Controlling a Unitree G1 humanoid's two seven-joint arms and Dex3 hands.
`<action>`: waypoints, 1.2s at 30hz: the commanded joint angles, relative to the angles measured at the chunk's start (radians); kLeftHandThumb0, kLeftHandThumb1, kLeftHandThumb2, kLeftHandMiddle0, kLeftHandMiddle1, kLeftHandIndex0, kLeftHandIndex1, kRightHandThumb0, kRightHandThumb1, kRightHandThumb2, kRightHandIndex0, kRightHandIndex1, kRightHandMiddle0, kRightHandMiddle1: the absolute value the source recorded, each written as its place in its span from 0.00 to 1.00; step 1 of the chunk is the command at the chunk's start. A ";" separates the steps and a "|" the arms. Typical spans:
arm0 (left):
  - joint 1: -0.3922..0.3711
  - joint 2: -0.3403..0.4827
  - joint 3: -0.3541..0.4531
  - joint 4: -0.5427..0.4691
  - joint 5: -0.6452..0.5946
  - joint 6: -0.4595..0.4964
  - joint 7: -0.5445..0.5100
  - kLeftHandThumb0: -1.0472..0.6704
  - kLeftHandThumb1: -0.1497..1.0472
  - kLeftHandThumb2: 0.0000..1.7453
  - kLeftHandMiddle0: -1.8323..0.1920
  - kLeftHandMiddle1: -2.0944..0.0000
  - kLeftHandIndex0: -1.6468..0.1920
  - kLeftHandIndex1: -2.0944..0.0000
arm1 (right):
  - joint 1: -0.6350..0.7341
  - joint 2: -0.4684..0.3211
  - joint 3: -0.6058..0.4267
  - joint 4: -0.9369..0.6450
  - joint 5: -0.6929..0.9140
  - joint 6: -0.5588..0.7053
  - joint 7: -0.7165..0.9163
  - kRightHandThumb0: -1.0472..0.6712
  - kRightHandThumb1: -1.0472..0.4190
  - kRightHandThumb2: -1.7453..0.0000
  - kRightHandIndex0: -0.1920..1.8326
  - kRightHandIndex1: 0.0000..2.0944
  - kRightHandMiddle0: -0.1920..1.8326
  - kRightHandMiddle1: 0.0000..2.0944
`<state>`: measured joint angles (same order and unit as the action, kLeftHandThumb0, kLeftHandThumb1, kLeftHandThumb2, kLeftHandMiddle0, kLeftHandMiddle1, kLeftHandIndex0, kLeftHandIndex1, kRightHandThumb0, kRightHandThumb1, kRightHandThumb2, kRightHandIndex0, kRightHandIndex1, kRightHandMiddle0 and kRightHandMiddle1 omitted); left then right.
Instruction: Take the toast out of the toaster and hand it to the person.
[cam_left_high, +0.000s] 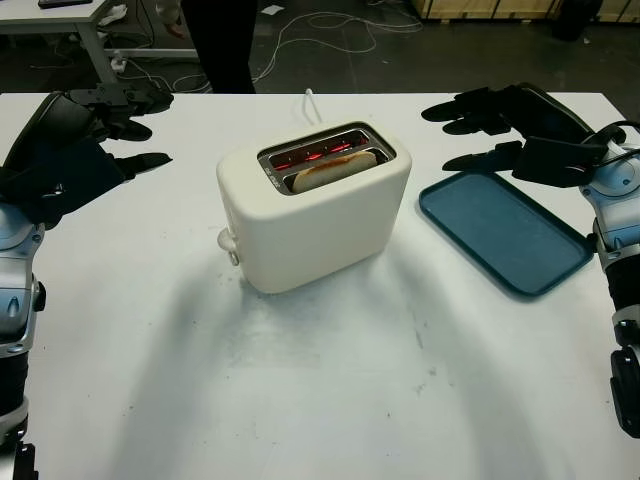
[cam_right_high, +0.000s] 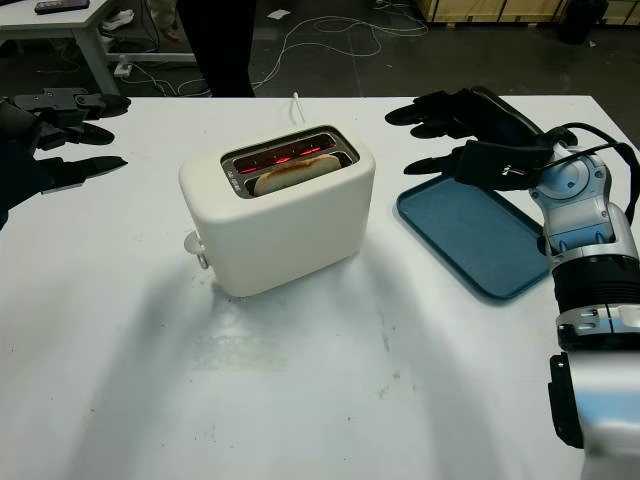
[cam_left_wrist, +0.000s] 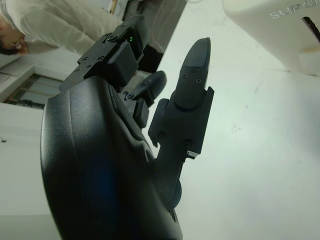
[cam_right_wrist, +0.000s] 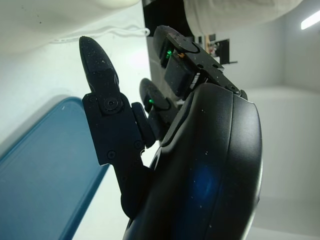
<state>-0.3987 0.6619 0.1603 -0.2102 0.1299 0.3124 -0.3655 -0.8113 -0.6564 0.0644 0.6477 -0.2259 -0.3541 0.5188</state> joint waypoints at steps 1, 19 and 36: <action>-0.011 0.009 -0.006 -0.006 0.011 -0.012 0.004 0.43 0.89 0.00 0.71 0.65 0.55 0.98 | -0.019 -0.009 0.004 0.000 -0.003 -0.004 -0.002 0.30 0.15 1.00 0.44 0.00 0.41 0.00; -0.023 -0.002 -0.009 0.005 0.000 -0.004 0.005 0.46 0.88 0.00 0.71 0.64 0.55 0.98 | -0.020 -0.008 0.002 -0.011 -0.009 0.003 -0.006 0.30 0.15 1.00 0.44 0.00 0.42 0.00; -0.018 0.005 -0.013 -0.001 0.015 -0.008 0.009 0.46 0.88 0.00 0.72 0.63 0.55 0.98 | -0.019 -0.010 0.005 -0.013 -0.017 -0.002 -0.010 0.30 0.15 1.00 0.44 0.00 0.42 0.00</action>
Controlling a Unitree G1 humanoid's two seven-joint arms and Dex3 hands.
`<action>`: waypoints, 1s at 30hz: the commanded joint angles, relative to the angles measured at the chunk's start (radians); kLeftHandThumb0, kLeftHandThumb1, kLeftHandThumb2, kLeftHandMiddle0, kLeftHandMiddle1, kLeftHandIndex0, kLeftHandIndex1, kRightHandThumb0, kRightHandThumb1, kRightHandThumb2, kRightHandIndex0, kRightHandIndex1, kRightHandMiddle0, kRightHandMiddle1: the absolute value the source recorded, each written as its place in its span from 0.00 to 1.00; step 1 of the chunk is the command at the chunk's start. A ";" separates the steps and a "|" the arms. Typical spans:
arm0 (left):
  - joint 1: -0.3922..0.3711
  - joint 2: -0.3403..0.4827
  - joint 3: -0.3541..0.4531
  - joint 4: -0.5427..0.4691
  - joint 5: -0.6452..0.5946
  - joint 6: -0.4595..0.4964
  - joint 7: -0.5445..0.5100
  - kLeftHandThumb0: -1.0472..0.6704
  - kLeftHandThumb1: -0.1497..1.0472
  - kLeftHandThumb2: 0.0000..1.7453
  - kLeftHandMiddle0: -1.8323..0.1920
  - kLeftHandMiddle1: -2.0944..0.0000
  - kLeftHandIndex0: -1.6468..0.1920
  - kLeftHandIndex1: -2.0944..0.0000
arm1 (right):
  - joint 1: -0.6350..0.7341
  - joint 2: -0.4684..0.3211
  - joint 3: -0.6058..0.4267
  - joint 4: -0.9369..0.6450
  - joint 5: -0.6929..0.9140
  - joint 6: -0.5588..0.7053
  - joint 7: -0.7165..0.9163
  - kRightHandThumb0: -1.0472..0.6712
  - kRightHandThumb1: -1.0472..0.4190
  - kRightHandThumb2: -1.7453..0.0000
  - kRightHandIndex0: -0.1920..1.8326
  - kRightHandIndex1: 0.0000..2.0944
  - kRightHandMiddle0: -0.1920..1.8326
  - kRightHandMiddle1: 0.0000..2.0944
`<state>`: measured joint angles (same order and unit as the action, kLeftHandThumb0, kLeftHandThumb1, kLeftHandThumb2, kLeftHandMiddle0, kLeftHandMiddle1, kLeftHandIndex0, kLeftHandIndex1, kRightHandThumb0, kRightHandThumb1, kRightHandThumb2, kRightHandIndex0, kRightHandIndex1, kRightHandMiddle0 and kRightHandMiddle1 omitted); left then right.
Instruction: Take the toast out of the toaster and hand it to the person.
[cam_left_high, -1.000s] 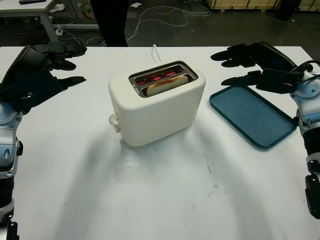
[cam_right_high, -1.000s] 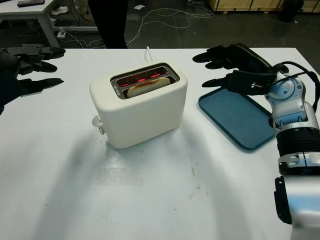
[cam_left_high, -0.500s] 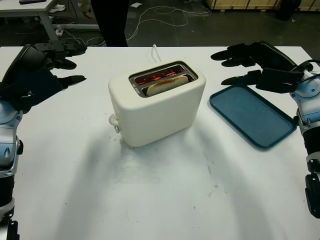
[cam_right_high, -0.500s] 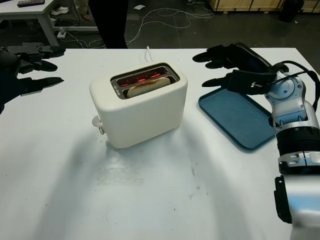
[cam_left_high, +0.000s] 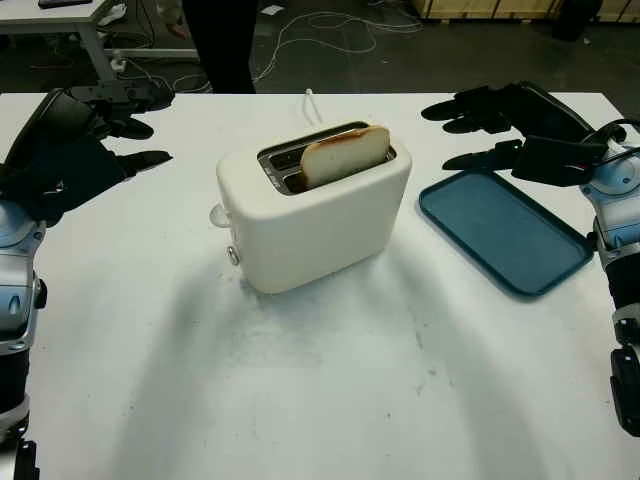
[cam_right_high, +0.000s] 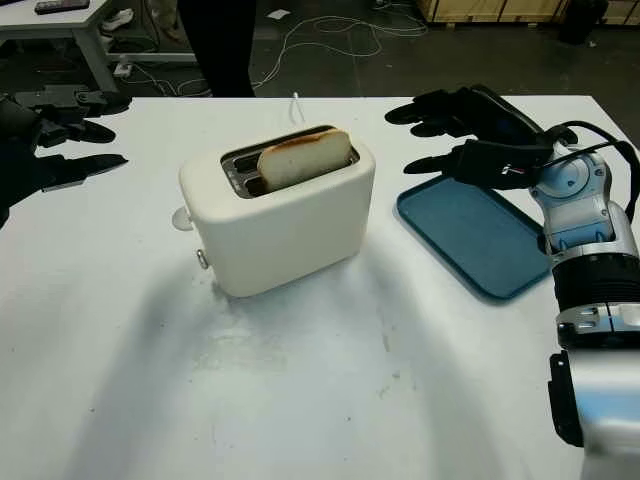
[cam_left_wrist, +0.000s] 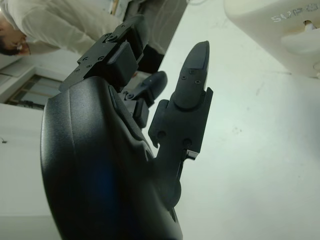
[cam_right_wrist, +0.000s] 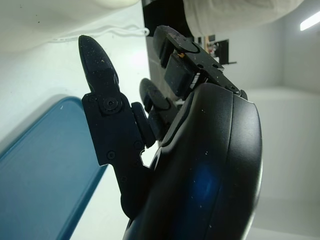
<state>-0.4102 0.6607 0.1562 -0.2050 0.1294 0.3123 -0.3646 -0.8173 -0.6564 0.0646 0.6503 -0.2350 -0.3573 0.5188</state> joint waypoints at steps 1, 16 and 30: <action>-0.006 0.004 -0.008 -0.007 0.013 -0.006 0.008 0.46 0.88 0.00 0.72 0.63 0.55 0.98 | -0.013 -0.011 0.005 -0.021 -0.008 0.005 -0.010 0.30 0.15 1.00 0.44 0.00 0.42 0.00; -0.008 0.003 -0.022 -0.020 0.018 0.032 0.005 0.44 0.89 0.01 0.73 0.65 0.56 0.99 | -0.208 0.060 0.010 -0.049 0.037 -0.009 0.013 0.21 0.20 1.00 0.47 0.01 0.44 0.01; -0.004 -0.007 -0.041 0.002 0.026 -0.011 0.018 0.43 0.89 0.02 0.73 0.66 0.56 0.99 | -0.283 0.191 0.136 -0.097 -0.060 0.033 0.007 0.13 0.26 1.00 0.48 0.06 0.47 0.02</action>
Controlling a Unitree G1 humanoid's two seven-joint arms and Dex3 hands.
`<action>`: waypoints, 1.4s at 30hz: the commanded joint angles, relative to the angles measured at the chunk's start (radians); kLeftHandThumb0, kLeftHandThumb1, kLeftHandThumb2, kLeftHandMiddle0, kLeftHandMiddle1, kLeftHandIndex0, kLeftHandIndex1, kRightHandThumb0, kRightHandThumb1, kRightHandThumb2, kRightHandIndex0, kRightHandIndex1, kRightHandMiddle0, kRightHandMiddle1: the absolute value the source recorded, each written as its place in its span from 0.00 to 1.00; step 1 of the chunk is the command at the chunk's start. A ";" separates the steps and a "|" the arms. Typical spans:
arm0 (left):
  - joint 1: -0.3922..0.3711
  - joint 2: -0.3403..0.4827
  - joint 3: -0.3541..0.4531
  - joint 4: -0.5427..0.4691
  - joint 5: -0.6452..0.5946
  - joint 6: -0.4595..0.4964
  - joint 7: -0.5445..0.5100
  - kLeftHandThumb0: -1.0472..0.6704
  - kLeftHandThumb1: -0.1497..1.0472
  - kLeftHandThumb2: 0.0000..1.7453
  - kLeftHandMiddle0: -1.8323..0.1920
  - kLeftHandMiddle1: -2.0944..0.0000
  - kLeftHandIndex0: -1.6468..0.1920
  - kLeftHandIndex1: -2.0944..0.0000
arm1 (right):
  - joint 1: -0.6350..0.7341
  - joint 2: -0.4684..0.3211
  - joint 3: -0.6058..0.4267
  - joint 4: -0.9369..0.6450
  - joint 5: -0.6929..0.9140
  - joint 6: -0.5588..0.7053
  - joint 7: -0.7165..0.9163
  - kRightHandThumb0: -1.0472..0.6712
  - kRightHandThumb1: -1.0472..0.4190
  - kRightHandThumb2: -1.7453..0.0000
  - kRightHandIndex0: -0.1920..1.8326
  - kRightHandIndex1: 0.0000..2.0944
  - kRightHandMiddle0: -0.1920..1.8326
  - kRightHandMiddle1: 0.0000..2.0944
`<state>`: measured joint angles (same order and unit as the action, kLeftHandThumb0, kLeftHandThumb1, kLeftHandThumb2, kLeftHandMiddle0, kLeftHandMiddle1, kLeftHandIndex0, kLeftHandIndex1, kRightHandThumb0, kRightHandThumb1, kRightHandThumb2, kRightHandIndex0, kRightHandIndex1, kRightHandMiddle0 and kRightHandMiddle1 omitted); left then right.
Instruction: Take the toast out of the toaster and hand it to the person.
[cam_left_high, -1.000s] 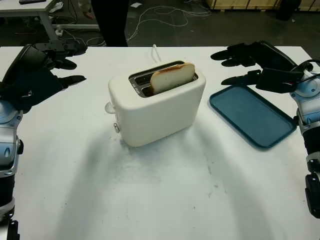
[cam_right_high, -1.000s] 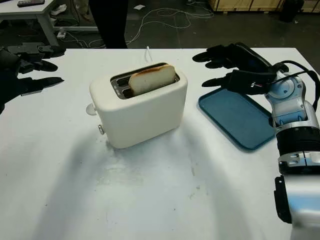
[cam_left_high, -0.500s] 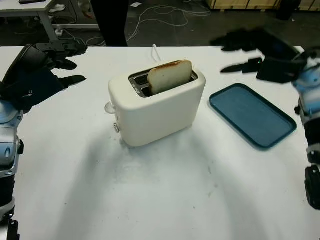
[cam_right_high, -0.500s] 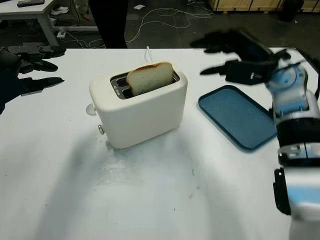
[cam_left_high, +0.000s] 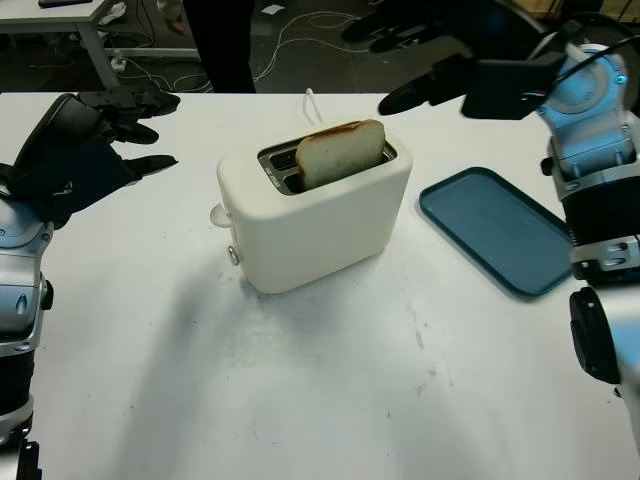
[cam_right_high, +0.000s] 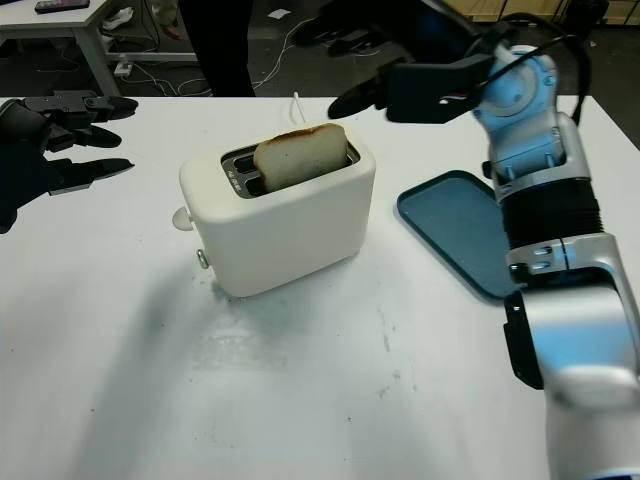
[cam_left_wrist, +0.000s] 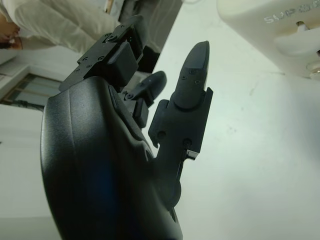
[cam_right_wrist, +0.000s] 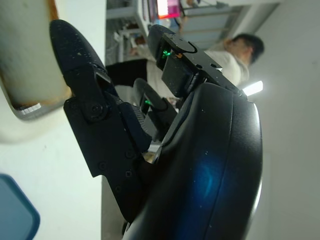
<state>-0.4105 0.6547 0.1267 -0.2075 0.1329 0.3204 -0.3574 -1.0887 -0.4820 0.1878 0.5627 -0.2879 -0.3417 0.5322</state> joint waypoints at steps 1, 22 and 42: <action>-0.005 -0.001 -0.017 0.005 0.026 -0.020 0.012 0.43 0.89 0.02 0.72 0.66 0.56 0.99 | -0.011 0.026 0.022 -0.005 -0.015 0.018 -0.009 0.14 0.27 1.00 0.47 0.06 0.46 0.02; 0.005 -0.020 -0.009 -0.001 0.034 -0.023 0.024 0.44 0.89 0.02 0.72 0.67 0.56 0.99 | -0.036 0.092 0.126 0.196 -0.103 -0.046 -0.018 0.23 0.28 1.00 0.27 0.43 0.46 0.01; -0.005 -0.021 -0.005 0.016 0.026 -0.053 0.023 0.44 0.89 0.02 0.71 0.66 0.55 0.99 | -0.033 0.041 0.168 0.188 -0.138 -0.075 0.028 0.29 0.17 0.99 0.61 0.83 0.51 0.83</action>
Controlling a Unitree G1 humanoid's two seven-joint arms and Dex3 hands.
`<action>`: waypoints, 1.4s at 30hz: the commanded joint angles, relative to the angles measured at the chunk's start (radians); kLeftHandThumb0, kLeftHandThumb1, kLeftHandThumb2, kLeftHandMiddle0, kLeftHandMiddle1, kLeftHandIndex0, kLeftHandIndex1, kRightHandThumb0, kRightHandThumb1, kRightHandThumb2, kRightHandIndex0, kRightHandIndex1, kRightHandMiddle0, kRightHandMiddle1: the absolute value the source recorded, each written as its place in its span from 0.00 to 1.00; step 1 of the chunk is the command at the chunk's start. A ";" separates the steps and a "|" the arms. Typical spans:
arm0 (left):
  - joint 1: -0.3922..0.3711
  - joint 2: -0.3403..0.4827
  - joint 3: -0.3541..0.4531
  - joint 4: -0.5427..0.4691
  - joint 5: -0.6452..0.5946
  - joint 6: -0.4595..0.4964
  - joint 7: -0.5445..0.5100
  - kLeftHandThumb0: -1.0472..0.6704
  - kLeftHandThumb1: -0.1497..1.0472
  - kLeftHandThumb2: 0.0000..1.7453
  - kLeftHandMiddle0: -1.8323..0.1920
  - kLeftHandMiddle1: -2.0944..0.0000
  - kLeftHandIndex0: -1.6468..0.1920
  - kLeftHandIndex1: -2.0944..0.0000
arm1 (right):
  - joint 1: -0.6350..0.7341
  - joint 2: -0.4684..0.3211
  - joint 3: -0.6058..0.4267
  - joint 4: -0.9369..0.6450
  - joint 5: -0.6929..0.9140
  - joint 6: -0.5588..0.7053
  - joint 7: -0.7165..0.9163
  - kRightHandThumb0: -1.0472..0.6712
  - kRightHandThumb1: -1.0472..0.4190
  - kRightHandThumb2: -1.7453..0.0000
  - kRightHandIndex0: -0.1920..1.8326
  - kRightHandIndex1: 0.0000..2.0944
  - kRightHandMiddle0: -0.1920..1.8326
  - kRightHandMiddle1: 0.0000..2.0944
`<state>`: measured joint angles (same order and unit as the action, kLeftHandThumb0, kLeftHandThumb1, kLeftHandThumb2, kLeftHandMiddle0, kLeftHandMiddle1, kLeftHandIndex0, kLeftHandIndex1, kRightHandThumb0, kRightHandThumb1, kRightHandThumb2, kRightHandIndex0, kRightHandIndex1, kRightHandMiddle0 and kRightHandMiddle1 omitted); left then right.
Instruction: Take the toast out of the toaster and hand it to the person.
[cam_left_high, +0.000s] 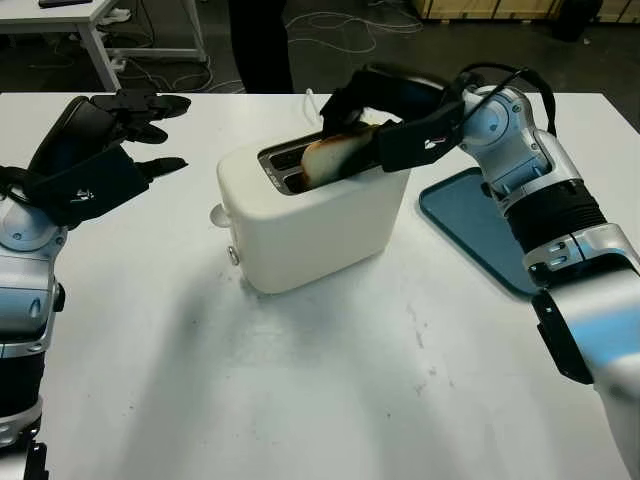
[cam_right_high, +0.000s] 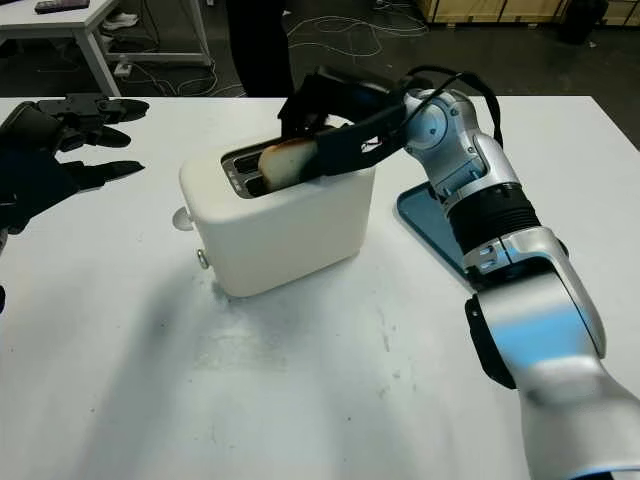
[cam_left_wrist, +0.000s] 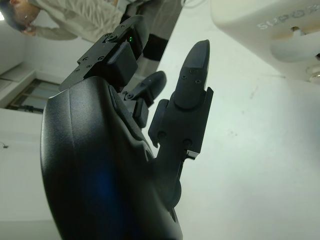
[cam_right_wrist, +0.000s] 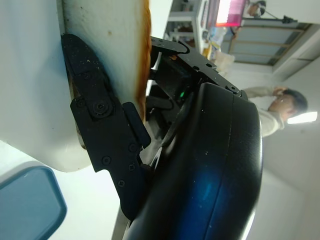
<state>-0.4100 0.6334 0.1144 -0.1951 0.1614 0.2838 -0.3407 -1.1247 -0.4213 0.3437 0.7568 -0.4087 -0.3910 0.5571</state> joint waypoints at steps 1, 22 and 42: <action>-0.006 0.000 0.007 0.002 -0.001 -0.016 0.007 0.44 0.89 0.02 0.71 0.66 0.55 0.99 | 0.003 -0.023 0.016 -0.005 -0.027 -0.036 -0.006 0.29 0.16 0.99 0.62 0.83 0.51 0.83; 0.000 -0.002 0.009 -0.015 0.003 0.012 0.005 0.45 0.89 0.02 0.72 0.65 0.56 0.99 | -0.072 -0.018 -0.178 0.129 0.087 -0.164 -0.246 0.34 0.09 0.80 0.62 0.83 0.48 0.83; 0.005 0.000 0.009 -0.014 0.007 0.018 0.005 0.46 0.89 0.02 0.72 0.66 0.56 0.99 | -0.157 -0.053 -0.303 0.515 0.103 0.084 -0.687 0.39 0.09 0.85 0.51 0.83 0.43 0.80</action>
<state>-0.4098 0.6311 0.1208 -0.2054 0.1625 0.3055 -0.3409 -1.2920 -0.4905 0.0599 1.2604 -0.3338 -0.3294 -0.1284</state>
